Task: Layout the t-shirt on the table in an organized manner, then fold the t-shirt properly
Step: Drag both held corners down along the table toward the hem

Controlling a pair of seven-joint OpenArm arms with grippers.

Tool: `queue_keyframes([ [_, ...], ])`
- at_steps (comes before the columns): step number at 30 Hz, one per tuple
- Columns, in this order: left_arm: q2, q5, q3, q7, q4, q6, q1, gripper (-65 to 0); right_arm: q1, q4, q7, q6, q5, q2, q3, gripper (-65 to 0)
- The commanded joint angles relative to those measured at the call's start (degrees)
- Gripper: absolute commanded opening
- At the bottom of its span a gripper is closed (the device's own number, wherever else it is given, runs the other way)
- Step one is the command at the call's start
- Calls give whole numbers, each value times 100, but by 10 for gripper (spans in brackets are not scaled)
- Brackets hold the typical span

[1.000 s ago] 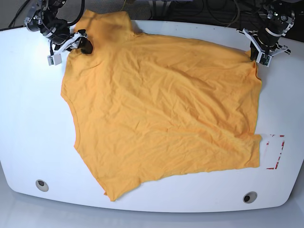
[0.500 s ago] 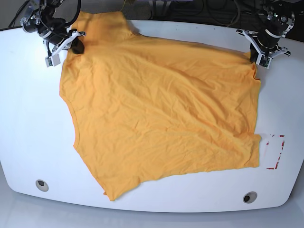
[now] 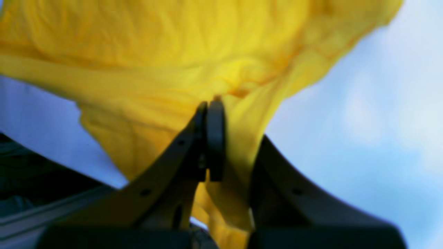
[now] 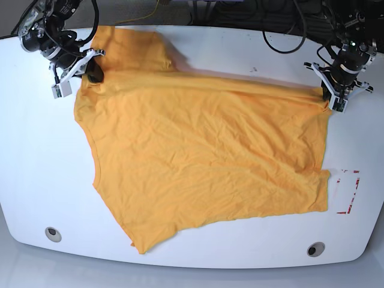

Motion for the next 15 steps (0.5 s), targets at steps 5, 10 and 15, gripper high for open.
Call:
queue_keyframes([
  [5,-52,13,110,576,89,38,-448,-625,382,97,93,-256,209,108,-6,-646],
  [10,-104,13,365,1174,89,38,-616,-625,628,53,93,-265,182,108,-6,-645],
  [15,-342,13,655,1490,72,38,-651,-625,971,-307,93,-247,200,108,-32,-645],
])
